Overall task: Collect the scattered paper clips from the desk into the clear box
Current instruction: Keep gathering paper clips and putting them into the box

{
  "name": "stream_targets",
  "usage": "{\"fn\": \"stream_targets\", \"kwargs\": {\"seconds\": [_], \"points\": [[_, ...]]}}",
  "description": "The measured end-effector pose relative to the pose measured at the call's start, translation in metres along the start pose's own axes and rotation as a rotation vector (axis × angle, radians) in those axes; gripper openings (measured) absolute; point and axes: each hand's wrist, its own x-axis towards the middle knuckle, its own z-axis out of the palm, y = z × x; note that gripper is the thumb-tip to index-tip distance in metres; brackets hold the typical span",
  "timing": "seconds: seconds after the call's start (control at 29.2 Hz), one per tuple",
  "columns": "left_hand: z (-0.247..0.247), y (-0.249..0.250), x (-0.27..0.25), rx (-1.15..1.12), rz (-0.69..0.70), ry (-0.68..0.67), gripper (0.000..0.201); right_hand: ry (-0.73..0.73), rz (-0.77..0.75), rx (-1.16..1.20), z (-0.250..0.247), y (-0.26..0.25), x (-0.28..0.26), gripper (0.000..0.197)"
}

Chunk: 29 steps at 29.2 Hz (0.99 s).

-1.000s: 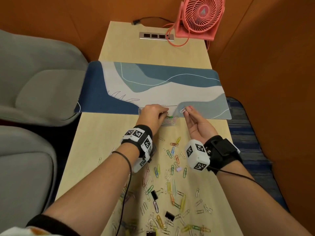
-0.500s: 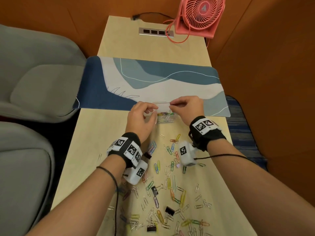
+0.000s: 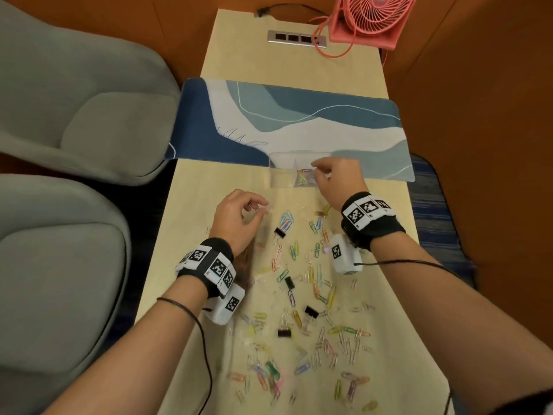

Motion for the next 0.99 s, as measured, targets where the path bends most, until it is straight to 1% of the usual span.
{"fn": "stream_targets", "kwargs": {"seconds": [0.03, 0.1, 0.21, 0.24, 0.31, 0.38, 0.41, 0.48, 0.51, 0.58, 0.65, 0.68, 0.75, 0.86, 0.92, 0.99], "points": [[-0.006, -0.002, -0.013, 0.032, -0.017, -0.013, 0.017, -0.023, -0.009, 0.011, -0.002, -0.003, -0.019, 0.023], [-0.017, -0.007, -0.044, 0.114, -0.083, -0.041, 0.018, -0.138, -0.007, 0.031, -0.002, -0.009, -0.065, 0.018], [-0.035, -0.013, -0.094, 0.233, -0.218, -0.092, 0.017, -0.394, 0.013, 0.042, 0.002, -0.017, -0.14, 0.014], [-0.041, -0.013, -0.116, 0.258, -0.248, -0.103, 0.017, -0.482, 0.023, 0.063, 0.003, -0.021, -0.17, 0.013], [-0.048, -0.015, -0.143, 0.276, -0.304, -0.114, 0.019, -0.629, 0.054, 0.122, 0.01, -0.024, -0.211, 0.011], [-0.055, -0.011, -0.176, 0.285, -0.357, -0.132, 0.019, -0.739, 0.097, 0.164, 0.02, -0.03, -0.252, 0.016], [-0.056, -0.009, -0.191, 0.282, -0.372, -0.144, 0.018, -0.77, 0.119, 0.165, 0.027, -0.03, -0.269, 0.021], [-0.058, -0.005, -0.22, 0.26, -0.428, -0.191, 0.016, -0.763, 0.141, 0.113, 0.045, -0.028, -0.295, 0.031], [-0.057, -0.003, -0.233, 0.256, -0.462, -0.231, 0.022, -0.734, 0.148, 0.086, 0.053, -0.027, -0.306, 0.035], [-0.055, 0.0, -0.255, 0.261, -0.469, -0.327, 0.046, -0.643, 0.161, 0.089, 0.069, -0.026, -0.322, 0.038], [-0.051, 0.002, -0.269, 0.226, -0.402, -0.4, 0.068, -0.518, 0.146, 0.14, 0.081, -0.03, -0.332, 0.034], [-0.047, 0.004, -0.275, 0.2, -0.367, -0.428, 0.074, -0.457, 0.13, 0.175, 0.084, -0.033, -0.336, 0.031], [-0.039, 0.006, -0.281, 0.177, -0.316, -0.45, 0.077, -0.364, 0.114, 0.232, 0.086, -0.036, -0.341, 0.028], [-0.027, 0.01, -0.285, 0.162, -0.273, -0.406, 0.073, -0.287, 0.134, 0.219, 0.077, -0.03, -0.352, 0.028], [-0.022, 0.012, -0.284, 0.166, -0.233, -0.373, 0.07, -0.292, 0.143, 0.151, 0.072, -0.023, -0.363, 0.035], [-0.017, 0.014, -0.282, 0.204, -0.178, -0.371, 0.064, -0.326, 0.17, 0.107, 0.07, -0.016, -0.373, 0.048]]}}
